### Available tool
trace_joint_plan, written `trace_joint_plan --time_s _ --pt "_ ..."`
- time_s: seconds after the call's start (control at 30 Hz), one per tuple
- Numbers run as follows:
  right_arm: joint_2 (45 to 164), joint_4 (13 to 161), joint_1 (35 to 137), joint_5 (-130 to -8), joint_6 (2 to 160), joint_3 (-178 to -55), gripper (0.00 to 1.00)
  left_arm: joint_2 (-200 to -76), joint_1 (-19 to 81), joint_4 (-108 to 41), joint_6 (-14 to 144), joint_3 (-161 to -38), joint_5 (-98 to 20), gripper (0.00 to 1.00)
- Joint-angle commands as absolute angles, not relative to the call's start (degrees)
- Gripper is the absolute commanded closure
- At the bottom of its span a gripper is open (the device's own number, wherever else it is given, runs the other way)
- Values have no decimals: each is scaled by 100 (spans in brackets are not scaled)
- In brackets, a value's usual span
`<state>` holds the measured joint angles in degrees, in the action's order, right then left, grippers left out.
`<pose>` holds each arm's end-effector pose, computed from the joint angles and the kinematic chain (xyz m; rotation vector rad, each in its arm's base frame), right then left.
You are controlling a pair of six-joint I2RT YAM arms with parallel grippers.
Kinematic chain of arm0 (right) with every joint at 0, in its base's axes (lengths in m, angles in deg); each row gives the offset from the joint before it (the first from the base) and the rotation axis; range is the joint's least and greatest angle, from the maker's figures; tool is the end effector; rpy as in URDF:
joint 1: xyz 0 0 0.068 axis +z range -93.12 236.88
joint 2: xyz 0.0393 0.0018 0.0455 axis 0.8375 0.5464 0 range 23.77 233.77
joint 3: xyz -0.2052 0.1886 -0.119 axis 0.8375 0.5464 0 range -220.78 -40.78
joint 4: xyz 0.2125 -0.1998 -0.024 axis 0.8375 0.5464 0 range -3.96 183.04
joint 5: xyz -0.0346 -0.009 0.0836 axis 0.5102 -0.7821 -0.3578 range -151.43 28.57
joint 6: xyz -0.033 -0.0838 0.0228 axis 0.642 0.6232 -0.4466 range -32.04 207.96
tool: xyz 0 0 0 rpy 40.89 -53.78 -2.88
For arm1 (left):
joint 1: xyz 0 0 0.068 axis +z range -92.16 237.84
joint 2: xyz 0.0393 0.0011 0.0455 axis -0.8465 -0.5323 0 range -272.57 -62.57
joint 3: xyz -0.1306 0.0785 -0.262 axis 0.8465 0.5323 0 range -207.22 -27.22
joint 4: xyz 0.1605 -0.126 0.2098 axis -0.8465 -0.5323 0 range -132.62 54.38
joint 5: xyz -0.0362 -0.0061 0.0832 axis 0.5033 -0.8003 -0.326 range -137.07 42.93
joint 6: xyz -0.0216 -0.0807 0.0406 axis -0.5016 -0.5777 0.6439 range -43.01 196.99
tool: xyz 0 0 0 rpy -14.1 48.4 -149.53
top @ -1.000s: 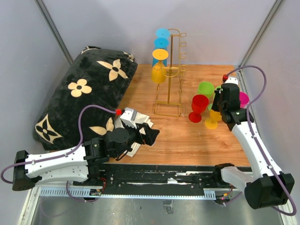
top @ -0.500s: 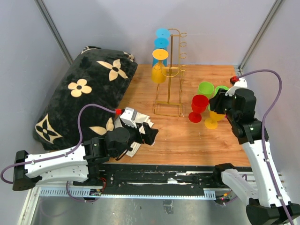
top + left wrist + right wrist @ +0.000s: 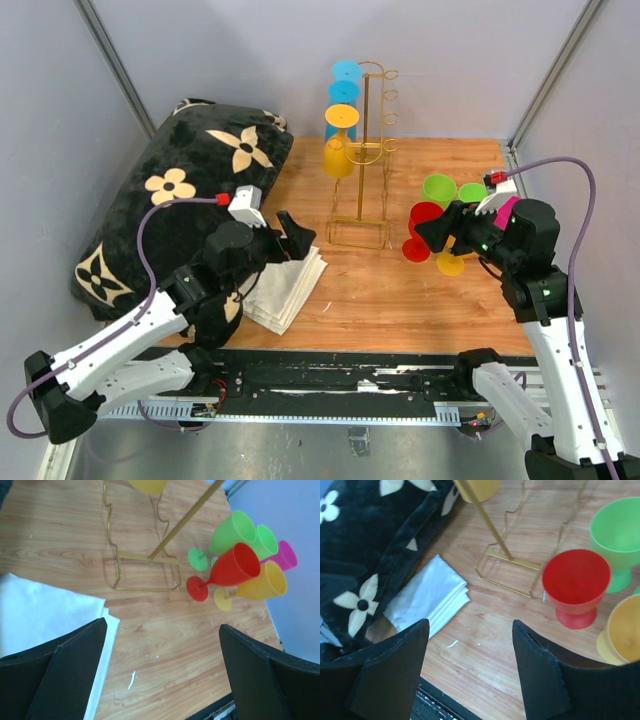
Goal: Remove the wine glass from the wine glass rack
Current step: Place the wine glass at the center of the board, then pick up the wine glass from the wine rack.
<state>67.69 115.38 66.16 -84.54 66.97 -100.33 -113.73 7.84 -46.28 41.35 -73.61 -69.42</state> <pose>0.1976 0.0655 0.4151 -0.1058 1.8497 0.7362 0.1933 -0.1810 0.3398 -0.0450 1.8750 -0.6910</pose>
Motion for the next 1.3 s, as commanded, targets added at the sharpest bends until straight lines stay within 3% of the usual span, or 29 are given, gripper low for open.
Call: trace_joint_plan --time_s 0.0,0.13,0.4,0.57,0.7,0.87,1.27 --pt "6520 11260 6462 -9229 6411 -9845 29 -11466 1637 -4510 4138 -7795 -5496 0" --pt "6418 11141 6462 -9328 6176 -9683 23 -11891 2334 -4249 4236 -8147 -4710 0" --pt "6216 11162 6462 -9263 5968 -9643 22 -12973 3006 -4222 3874 -9214 -4083 0" --pt "6049 10910 6462 -9306 5598 -9440 22 -13472 3636 -3414 3016 -9438 -3367 0" --pt "6053 10823 6462 -9539 5416 -9441 14 -14185 3813 -3307 2692 -10124 -2963 1" --pt "6205 11001 6461 -9912 5367 -9591 11 -15073 3950 -2942 2345 -11077 -2555 7" --pt "5906 11114 6462 -9675 5367 -9430 9 -16849 3988 -3636 1794 -12828 -2640 24"
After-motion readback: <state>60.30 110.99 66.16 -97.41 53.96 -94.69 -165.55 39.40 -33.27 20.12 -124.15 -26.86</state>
